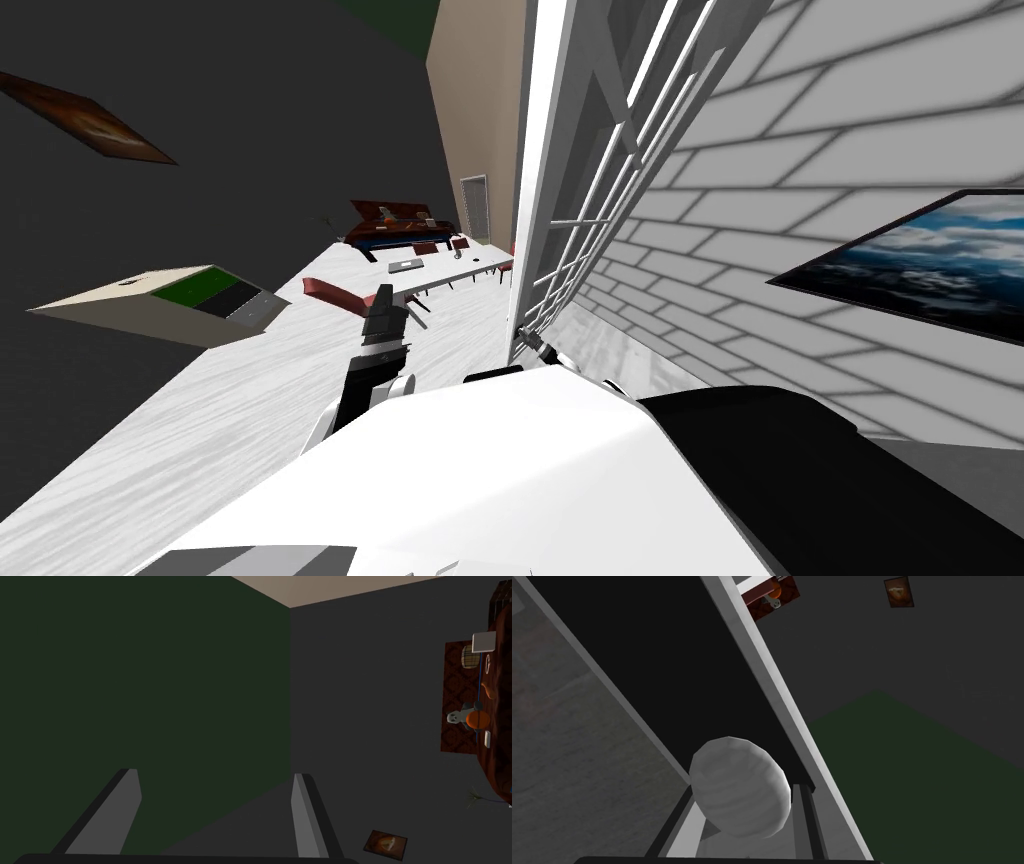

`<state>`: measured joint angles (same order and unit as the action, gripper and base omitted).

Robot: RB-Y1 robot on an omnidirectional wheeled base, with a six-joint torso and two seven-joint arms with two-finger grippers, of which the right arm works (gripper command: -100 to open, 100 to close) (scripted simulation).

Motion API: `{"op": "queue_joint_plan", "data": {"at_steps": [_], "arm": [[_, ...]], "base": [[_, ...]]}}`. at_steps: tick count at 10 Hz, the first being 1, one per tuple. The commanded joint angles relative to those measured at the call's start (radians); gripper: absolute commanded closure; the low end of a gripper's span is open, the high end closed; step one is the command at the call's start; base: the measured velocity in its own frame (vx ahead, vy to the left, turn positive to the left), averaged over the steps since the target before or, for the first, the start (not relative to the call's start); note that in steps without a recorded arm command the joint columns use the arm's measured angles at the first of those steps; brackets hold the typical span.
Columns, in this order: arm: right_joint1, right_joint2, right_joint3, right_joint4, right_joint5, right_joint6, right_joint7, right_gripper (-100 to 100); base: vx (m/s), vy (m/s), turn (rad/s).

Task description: Pull the door open

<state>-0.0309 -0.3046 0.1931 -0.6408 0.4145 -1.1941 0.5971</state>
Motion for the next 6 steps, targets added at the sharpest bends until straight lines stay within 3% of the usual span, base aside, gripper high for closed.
{"op": "queue_joint_plan", "data": {"at_steps": [1, 4, 6], "arm": [[-0.006, 0.012, 0.005, -0.028, -0.020, 0.001, -0.031, 100], [-0.001, 0.015, 0.012, -0.038, -0.076, 0.015, -0.117, 100], [-0.001, 0.015, 0.012, -0.038, -0.076, 0.015, -0.117, 100]], "base": [[-0.028, -0.021, 0.122], [-0.069, -0.037, 0.183], [-0.026, -0.010, 0.024]]}}
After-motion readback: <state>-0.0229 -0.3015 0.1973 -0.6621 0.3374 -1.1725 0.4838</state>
